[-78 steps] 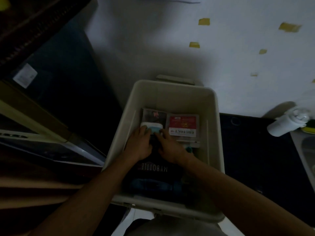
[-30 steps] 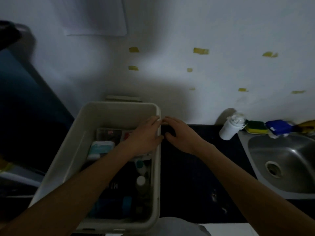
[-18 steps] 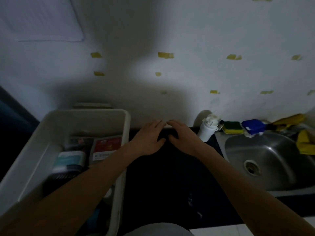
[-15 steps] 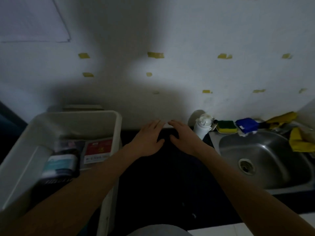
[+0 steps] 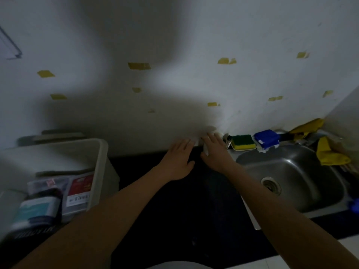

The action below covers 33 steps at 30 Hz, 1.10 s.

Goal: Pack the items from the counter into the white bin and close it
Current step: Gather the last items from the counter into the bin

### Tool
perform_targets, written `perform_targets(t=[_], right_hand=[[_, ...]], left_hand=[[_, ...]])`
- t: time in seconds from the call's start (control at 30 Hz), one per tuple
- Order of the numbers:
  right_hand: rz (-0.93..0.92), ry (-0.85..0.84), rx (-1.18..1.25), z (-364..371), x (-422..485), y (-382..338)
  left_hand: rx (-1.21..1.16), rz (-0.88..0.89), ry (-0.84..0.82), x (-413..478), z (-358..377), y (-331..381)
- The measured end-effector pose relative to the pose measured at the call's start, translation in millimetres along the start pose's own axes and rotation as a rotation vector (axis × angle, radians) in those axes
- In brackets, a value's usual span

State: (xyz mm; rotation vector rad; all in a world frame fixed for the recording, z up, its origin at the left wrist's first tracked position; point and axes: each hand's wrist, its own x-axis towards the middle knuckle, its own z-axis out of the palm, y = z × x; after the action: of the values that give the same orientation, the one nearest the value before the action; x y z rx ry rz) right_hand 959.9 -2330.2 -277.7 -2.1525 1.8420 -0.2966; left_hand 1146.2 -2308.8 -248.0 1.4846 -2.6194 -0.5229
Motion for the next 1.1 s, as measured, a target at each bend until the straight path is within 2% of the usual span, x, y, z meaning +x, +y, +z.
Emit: perform_targets(t=[0.23,0.37,0.63,0.77,1.1], right_hand=[[0.114,-0.198,-0.170,4.3,20.9,29.0],[0.124,-0.236,-0.173,5.8,33.5,39.9],[0.062,0.016,-0.222,15.9,34.7,37.3],[0.071,0.007,-0.169,32.7,27.8,35.0],[0.022,0.041,-0.268,32.2,19.1,25.0]], left_hand=[[-0.013,0.015,-0.038,18.7,6.8,-1.5],[-0.044,0.007,-0.052,25.6,7.6,-4.5],[-0.088,0.010,-0.080,26.2,15.9,-12.2],[-0.118,-0.004,-0.102,20.7,21.9,-15.2],[-0.119,-0.054,-0.111,1.1,18.9,-24.9]])
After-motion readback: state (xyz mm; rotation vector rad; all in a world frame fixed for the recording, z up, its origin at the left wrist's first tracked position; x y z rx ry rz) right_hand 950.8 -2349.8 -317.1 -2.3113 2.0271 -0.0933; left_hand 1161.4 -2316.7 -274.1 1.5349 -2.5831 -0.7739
